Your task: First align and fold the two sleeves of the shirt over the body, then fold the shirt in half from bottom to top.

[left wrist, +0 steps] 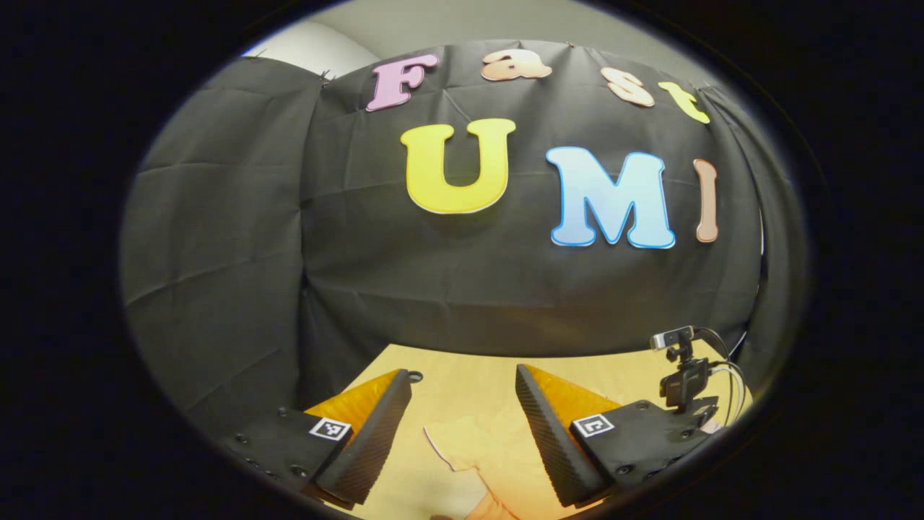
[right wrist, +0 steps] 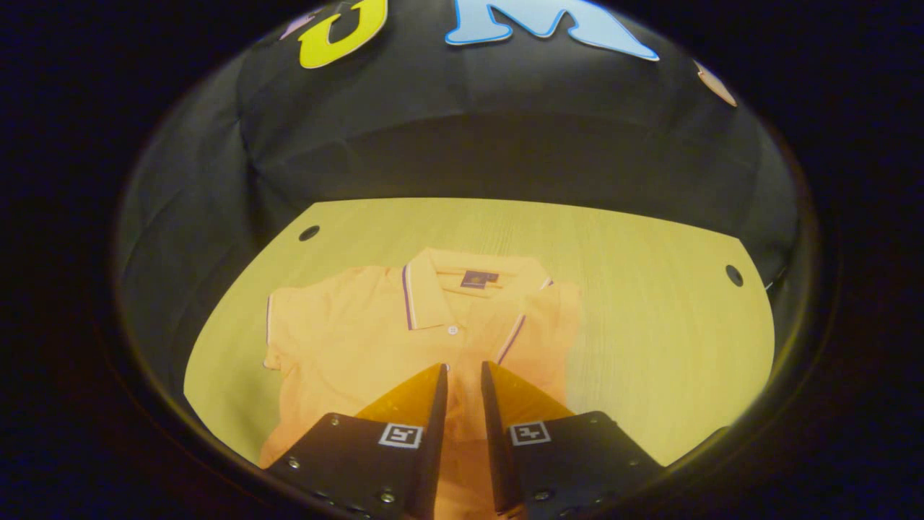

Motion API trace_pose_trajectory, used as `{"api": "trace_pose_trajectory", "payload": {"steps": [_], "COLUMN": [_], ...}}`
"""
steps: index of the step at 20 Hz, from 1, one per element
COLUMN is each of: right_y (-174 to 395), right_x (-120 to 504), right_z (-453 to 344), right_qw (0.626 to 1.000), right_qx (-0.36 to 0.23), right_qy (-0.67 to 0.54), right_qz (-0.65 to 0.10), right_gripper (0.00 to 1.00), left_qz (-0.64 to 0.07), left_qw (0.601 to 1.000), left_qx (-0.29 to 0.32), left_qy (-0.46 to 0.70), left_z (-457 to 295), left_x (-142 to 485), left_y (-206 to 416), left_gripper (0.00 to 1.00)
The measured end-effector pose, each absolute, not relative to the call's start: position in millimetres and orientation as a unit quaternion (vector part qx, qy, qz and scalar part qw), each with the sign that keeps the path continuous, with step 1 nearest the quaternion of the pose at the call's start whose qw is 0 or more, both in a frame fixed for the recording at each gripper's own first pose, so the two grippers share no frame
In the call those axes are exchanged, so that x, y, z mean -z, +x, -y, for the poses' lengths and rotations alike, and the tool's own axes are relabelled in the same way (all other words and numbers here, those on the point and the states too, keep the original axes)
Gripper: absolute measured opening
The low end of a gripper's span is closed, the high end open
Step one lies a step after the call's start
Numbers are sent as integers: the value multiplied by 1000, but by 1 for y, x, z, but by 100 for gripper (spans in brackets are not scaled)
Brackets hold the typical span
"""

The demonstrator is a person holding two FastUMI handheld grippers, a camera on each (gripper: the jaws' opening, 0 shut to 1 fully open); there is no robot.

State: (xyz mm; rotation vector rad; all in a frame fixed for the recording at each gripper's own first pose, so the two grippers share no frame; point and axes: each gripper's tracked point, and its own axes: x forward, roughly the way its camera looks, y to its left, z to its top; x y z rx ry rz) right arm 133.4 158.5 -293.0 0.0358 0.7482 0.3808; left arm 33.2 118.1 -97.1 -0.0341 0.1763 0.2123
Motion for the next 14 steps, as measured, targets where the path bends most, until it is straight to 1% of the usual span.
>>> {"api": "trace_pose_trajectory", "payload": {"steps": [8,14], "right_y": [134,124], "right_x": [257,219], "right_z": [-140,-131], "right_qw": [932,944], "right_qx": [-160,-150], "right_qy": [25,47], "right_qz": [-324,-290], "right_gripper": [29,30], "left_qz": [-117,-171], "left_qw": [988,981], "left_qx": [-98,-94], "left_qy": [-19,-18], "left_z": [-140,-160], "left_x": [154,223], "left_y": [72,107], "left_gripper": [96,96]}}
